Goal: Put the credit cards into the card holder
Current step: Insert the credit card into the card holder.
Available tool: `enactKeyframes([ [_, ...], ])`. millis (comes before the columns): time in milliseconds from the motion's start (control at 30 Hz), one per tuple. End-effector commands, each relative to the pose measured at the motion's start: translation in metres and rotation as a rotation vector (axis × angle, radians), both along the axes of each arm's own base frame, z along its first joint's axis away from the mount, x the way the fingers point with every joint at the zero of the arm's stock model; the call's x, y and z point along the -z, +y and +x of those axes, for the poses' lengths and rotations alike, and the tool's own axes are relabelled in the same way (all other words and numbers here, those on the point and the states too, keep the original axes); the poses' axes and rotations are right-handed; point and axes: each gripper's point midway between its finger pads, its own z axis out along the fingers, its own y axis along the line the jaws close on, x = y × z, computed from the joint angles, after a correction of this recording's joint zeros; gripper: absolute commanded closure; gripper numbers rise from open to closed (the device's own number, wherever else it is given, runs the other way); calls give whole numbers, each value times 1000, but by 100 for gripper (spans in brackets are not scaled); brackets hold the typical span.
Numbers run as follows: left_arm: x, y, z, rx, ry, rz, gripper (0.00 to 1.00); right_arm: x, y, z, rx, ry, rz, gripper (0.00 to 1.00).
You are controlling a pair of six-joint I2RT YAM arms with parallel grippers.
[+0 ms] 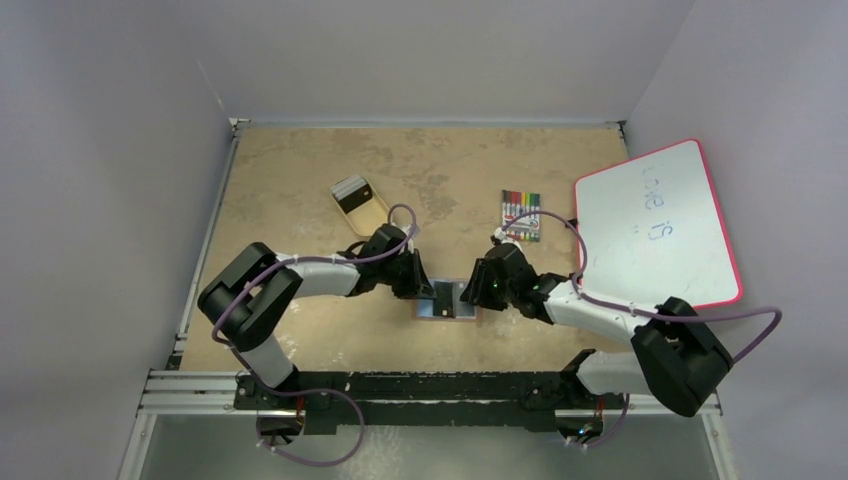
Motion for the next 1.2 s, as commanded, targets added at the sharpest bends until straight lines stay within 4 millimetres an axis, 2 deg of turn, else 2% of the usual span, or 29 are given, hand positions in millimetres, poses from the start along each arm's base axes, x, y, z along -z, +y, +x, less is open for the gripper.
enactKeyframes([
  [0,1,-7,12,-39,-48,-6,100,2,-15,1,96,12,-37,52],
  [367,3,-8,12,-66,-63,-3,100,14,-28,2,137,24,-113,39],
  [567,4,-8,12,-70,-63,0,100,-6,-35,11,152,-28,-132,39],
  [700,3,-9,13,-76,-64,-4,100,-5,-37,13,147,-30,-146,40],
  [867,0,-12,13,-82,-67,-17,100,5,-22,9,87,-1,-92,44],
  [1167,-8,-25,15,-130,-88,-57,100,10,2,10,33,-4,21,60],
])
